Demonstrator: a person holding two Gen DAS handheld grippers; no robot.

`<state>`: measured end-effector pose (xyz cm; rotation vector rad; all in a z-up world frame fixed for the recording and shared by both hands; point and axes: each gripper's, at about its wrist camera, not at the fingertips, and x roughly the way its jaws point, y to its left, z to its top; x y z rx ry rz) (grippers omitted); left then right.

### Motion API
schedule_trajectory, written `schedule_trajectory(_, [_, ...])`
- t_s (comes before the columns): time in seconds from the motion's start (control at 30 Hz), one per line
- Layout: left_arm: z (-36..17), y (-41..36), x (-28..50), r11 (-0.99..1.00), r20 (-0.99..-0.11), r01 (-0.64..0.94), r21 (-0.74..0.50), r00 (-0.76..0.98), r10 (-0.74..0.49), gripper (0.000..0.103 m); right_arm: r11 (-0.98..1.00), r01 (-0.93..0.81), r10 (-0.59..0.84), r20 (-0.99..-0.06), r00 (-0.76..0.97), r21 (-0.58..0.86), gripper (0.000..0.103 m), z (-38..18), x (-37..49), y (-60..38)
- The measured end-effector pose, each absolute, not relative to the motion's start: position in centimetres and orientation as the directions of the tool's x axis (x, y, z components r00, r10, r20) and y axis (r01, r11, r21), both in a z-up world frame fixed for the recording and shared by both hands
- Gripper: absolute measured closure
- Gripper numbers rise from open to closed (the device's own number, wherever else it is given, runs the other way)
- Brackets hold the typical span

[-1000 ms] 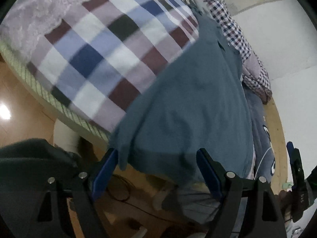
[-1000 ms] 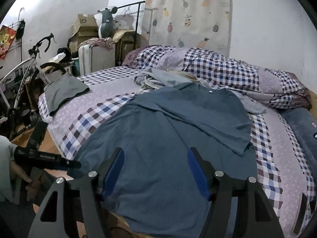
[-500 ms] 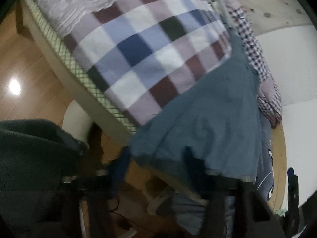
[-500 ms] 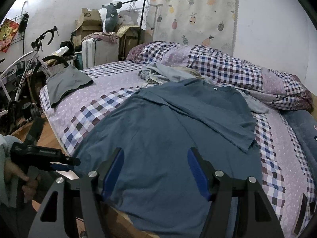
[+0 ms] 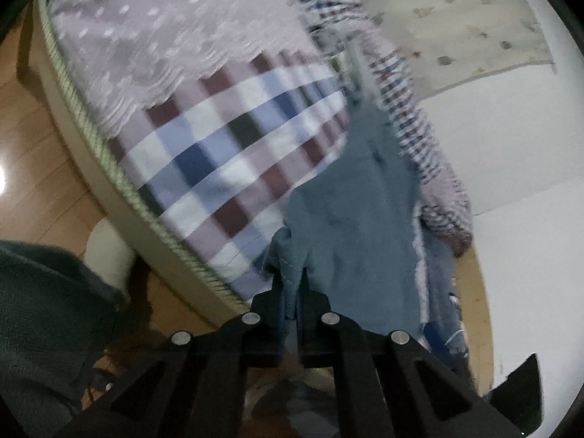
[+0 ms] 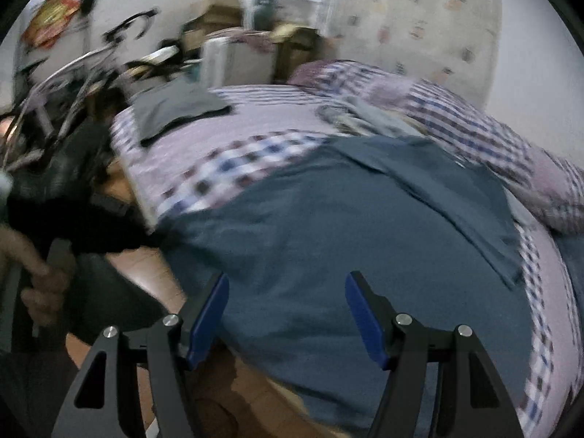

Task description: Fold clothes

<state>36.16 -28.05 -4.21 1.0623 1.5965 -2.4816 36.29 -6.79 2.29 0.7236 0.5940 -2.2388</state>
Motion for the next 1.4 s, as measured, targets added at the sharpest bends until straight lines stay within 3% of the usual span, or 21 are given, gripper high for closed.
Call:
schedule_trajectory(0.13, [-2.8, -28.3, 36.7, -0.473, -0.464, 0.274, -0.837, -0.813, 0.352, 0.100, -0.557, 0.775, -0.518, -0.605, -0.605, -0.299, 0.033, 0.6, 38.9, -10.2])
schedule_trajectory(0.33, [-2.2, -28.7, 37.2, -0.438, -0.391, 0.210, -0.874, -0.839, 0.378, 0.101, -0.459, 0.705, -0.534, -0.467, -0.705, -0.541, 0.033, -2.2, 42.6, -13.2])
schedule_trajectory(0.53, [-1.6, -28.2, 37.1, -0.424, -0.339, 0.150, -0.893, -0.844, 0.416, 0.101, -0.369, 0.630, -0.491, -0.432, -0.757, -0.684, 0.035, -5.4, 43.6, -15.8])
schedule_trajectory(0.63, [-2.0, -28.6, 37.0, -0.406, -0.337, 0.162, -0.899, -0.849, 0.407, 0.101, -0.368, 0.597, -0.489, -0.398, -0.776, -0.713, 0.052, -5.8, 43.4, -16.3])
schedule_trajectory(0.7, [-2.2, -28.7, 36.9, -0.402, -0.339, 0.166, -0.901, -0.847, 0.409, 0.101, -0.368, 0.576, -0.473, -0.387, -0.792, -0.730, 0.077, -6.0, 43.1, -16.8])
schedule_trajectory(0.8, [-2.1, -28.4, 36.7, -0.418, -0.345, 0.161, -0.894, -0.842, 0.415, 0.100, -0.393, 0.567, -0.434, -0.397, -0.808, -0.724, 0.101, -6.2, 42.1, -17.0])
schedule_trajectory(0.83, [-2.2, -28.5, 36.8, -0.415, -0.349, 0.170, -0.894, -0.844, 0.407, 0.100, -0.403, 0.568, -0.429, -0.400, -0.810, -0.717, 0.100, -6.1, 41.6, -16.8])
schedule_trajectory(0.87, [-2.3, -28.7, 36.8, -0.412, -0.353, 0.178, -0.894, -0.846, 0.399, 0.098, -0.415, 0.571, -0.427, -0.402, -0.810, -0.709, 0.100, -5.9, 41.2, -16.6])
schedule_trajectory(0.93, [-2.8, -29.2, 36.9, -0.392, -0.365, 0.207, -0.896, -0.846, 0.388, 0.083, -0.432, 0.578, -0.435, -0.401, -0.806, -0.693, 0.100, -5.5, 40.8, -16.4])
schedule_trajectory(1.0, [-3.3, -29.3, 36.9, -0.361, -0.355, 0.212, -0.908, -0.847, 0.395, 0.034, -0.449, 0.592, -0.454, -0.400, -0.796, -0.669, 0.100, -4.8, 40.7, -16.0])
schedule_trajectory(1.03, [-3.4, -29.4, 36.9, -0.348, -0.343, 0.206, -0.915, -0.852, 0.396, 0.026, -0.457, 0.601, -0.464, -0.401, -0.790, -0.655, 0.100, -4.4, 40.7, -15.7])
schedule_trajectory(1.1, [-3.5, -29.4, 36.9, -0.325, -0.317, 0.191, -0.926, -0.860, 0.400, 0.021, -0.471, 0.622, -0.486, -0.404, -0.775, -0.626, 0.101, -3.5, 41.0, -15.4])
schedule_trajectory(1.4, [-6.7, -28.9, 36.3, -0.157, -0.298, 0.253, -0.955, -0.831, 0.470, 0.020, -0.509, 0.657, -0.531, -0.397, -0.748, -0.556, 0.100, -1.1, 41.3, -14.9])
